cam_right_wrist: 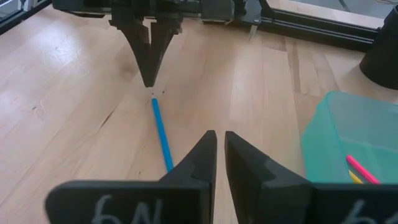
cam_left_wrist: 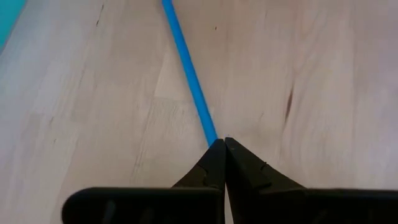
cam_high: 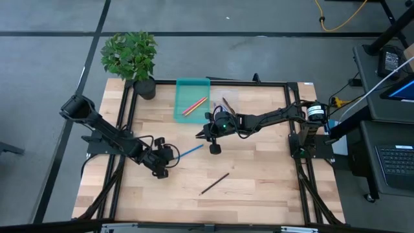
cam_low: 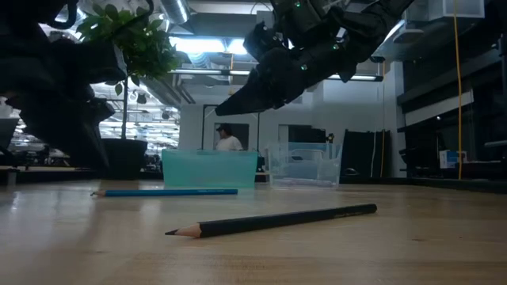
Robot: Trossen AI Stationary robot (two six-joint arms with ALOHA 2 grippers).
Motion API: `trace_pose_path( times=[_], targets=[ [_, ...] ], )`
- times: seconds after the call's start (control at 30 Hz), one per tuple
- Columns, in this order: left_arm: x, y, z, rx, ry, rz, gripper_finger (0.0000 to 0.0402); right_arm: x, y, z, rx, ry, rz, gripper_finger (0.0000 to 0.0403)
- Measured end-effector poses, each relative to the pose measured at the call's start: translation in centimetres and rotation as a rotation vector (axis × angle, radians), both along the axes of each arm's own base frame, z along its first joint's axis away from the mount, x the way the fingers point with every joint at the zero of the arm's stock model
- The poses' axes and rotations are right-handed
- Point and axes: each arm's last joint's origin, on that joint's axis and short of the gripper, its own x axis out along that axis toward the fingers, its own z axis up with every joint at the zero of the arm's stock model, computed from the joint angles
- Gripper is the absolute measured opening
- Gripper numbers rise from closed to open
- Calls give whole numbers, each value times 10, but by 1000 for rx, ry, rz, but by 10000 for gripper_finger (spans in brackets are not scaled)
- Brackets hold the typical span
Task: Sort pens & pencils
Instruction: Put the blue pencil into the blue bin
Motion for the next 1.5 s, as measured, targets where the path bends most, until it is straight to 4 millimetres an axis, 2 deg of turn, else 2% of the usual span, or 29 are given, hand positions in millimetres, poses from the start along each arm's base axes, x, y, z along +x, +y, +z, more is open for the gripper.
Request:
trace_pose_path(
  times=[0.17, 0.8, 1.5],
  targets=[
    [-3, -2, -8, 10, 21, 13, 0, 0, -1, -1, -10, 10, -15, 35],
    [-2, -4, -16, 19, 44, 21, 0, -1, -2, -2, -51, 22, -43, 35],
    [-1, -5, -17, 12, 45, 15, 0, -1, -2, -2, -48, 21, -45, 35]
  ],
)
